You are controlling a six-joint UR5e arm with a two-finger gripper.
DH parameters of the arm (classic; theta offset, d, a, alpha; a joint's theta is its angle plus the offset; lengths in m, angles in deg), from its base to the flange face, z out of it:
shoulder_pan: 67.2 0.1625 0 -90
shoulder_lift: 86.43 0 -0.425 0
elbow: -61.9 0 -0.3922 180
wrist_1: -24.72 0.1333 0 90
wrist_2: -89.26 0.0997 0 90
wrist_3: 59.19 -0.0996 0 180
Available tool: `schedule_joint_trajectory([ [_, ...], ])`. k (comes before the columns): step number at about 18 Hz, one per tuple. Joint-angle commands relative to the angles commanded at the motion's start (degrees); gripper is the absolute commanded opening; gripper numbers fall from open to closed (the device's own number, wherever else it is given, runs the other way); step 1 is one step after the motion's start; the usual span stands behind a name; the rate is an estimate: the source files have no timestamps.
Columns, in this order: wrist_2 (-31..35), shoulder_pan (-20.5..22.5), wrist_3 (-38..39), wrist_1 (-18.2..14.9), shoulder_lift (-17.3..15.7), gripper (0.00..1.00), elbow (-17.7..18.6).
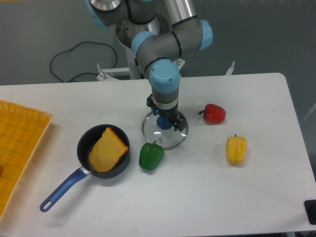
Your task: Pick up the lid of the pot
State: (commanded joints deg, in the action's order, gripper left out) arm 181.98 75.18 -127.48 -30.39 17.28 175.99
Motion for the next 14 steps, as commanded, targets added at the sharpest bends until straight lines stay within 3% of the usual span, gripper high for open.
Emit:
schedule_joint_trajectory([
  [14,0.2,0.3,-0.1,1.2,1.0,1.00,0.8],
])
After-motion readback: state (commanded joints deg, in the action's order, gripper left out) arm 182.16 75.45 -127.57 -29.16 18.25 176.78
